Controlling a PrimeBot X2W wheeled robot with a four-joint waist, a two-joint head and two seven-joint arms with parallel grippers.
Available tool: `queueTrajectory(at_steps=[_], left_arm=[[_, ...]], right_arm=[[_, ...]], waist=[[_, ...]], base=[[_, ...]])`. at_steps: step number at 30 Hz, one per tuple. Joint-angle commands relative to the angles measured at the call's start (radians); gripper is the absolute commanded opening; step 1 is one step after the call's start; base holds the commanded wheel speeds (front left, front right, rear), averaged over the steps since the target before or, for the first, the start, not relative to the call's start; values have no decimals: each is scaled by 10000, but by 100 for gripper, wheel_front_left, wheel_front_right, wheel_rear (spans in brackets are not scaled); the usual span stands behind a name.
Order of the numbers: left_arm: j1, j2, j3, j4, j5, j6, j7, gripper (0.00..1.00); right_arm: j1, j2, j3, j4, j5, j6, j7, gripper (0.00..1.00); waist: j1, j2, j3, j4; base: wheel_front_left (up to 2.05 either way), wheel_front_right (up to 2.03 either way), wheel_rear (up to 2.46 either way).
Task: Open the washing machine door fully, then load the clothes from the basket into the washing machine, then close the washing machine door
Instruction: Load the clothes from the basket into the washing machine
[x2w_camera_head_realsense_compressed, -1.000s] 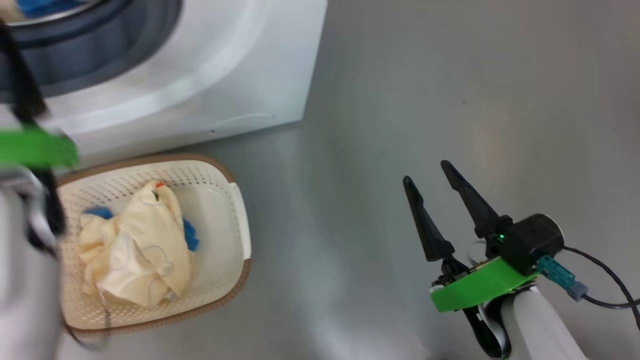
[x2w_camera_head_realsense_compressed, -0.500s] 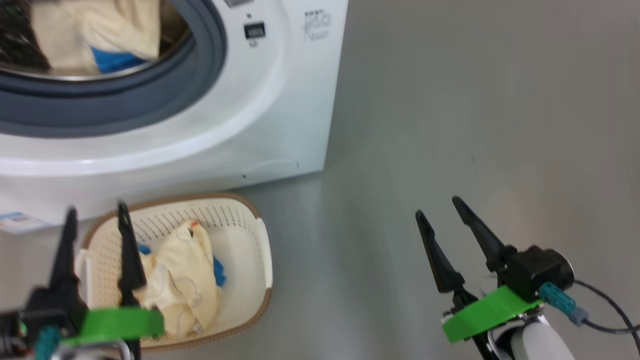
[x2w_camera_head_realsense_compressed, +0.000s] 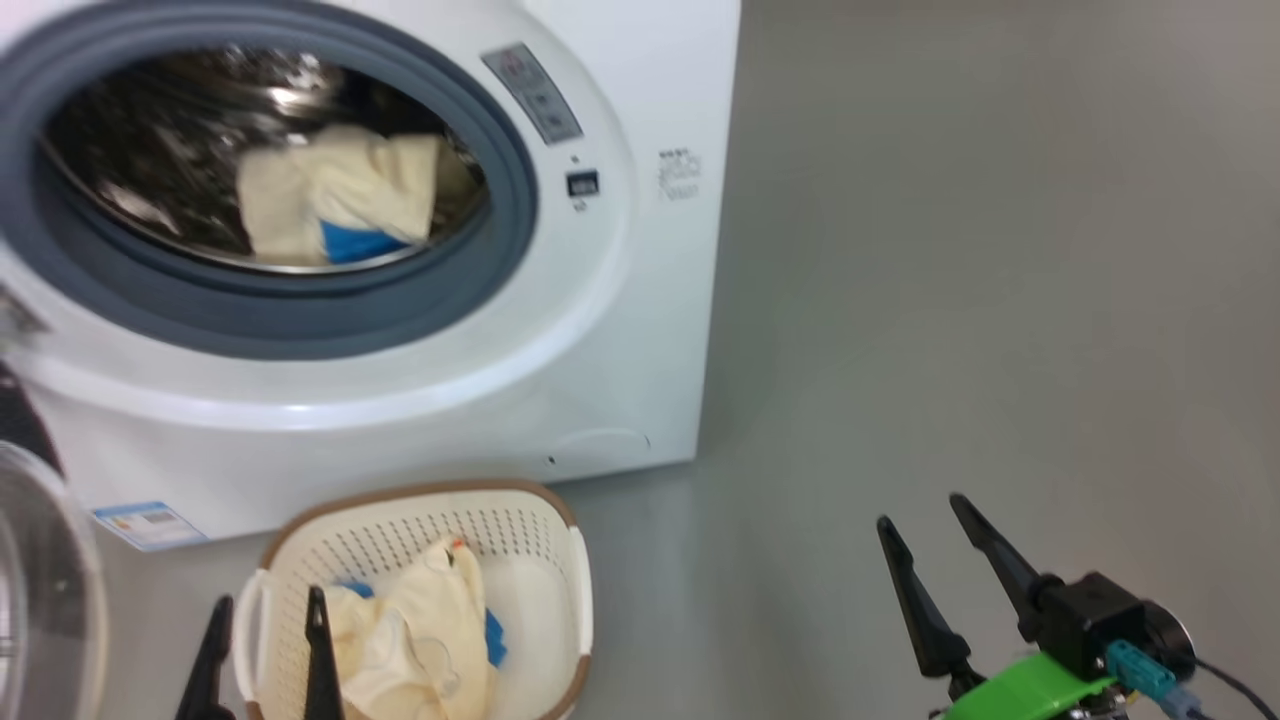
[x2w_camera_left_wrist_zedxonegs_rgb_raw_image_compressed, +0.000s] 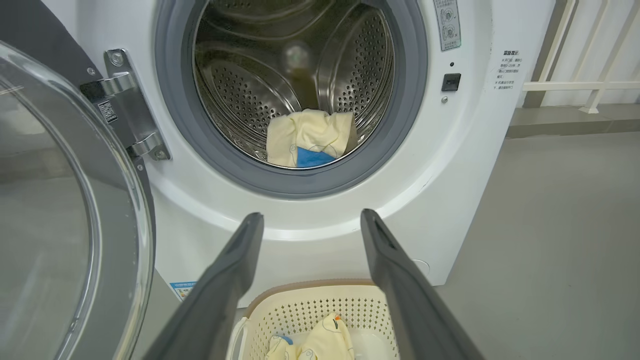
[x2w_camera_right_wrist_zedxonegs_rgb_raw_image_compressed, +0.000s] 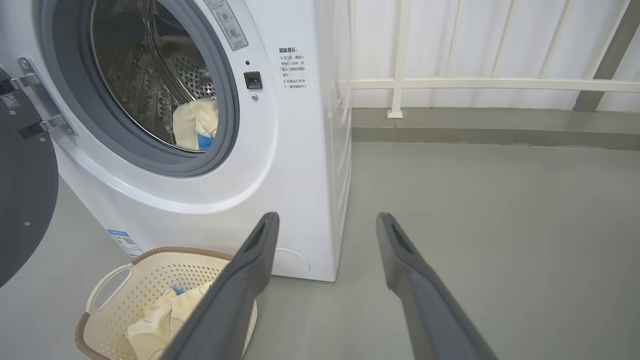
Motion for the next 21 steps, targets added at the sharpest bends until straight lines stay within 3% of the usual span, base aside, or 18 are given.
queueTrajectory(at_steps=[1, 21], left_arm=[[-47, 108, 293, -203, 32, 65, 9, 100], [351, -26, -110, -94, -78, 32, -32, 100]], right_arm=[[53, -3, 173, -344, -68, 16, 55, 100], [826, -3, 83, -1172, -70, 16, 537, 100]], waist=[[0, 0, -740, 443], [0, 0, -1232, 402]], base=[[0, 0, 0], [0, 0, 0]])
